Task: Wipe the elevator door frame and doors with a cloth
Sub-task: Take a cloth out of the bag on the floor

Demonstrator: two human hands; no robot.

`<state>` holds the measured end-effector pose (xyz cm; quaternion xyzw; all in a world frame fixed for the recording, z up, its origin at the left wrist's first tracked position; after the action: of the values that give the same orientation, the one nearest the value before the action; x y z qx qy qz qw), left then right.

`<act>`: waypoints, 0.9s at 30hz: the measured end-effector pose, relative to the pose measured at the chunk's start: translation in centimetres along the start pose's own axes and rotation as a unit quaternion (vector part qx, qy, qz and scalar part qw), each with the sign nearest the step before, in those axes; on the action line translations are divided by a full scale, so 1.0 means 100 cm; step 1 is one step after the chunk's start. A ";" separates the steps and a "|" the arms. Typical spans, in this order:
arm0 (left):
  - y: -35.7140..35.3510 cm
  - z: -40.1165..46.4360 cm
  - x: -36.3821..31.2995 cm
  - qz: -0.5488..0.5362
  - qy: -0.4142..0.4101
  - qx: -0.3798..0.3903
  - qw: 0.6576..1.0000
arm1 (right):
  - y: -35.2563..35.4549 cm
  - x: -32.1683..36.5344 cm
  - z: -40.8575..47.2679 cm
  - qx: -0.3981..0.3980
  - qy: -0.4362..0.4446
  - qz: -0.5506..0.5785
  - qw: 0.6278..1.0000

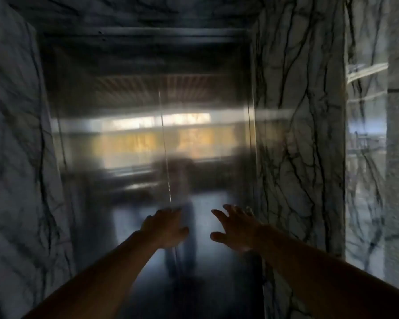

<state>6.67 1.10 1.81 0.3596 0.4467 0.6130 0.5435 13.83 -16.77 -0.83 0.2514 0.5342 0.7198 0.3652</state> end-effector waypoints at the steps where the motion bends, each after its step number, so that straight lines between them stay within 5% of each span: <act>1: -0.017 0.003 -0.009 -0.021 0.003 0.025 0.999 | -0.015 -0.010 -0.009 0.020 -0.010 -0.001 1.000; 16: -0.299 -0.060 -0.206 -0.059 -0.159 0.217 0.961 | -0.224 -0.175 -0.233 0.198 -0.204 0.060 0.957; 27: -0.452 -0.140 -0.361 -0.036 -0.207 0.346 0.914 | -0.356 -0.282 -0.377 0.230 -0.308 0.136 0.913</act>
<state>14.75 -36.32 -43.82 0.6276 0.5213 0.3122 0.4866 11.81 -55.45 -45.39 0.6080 0.5061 0.5070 0.3423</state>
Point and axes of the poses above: each hand's wrist, its own z-axis towards the middle knuckle, its own y-axis out of the back of the hand, x = y × z, the point moved 7 cm from there along z, towards the middle knuckle, and after that the axes turned 5 degrees about -x, right-handed, at the moved point
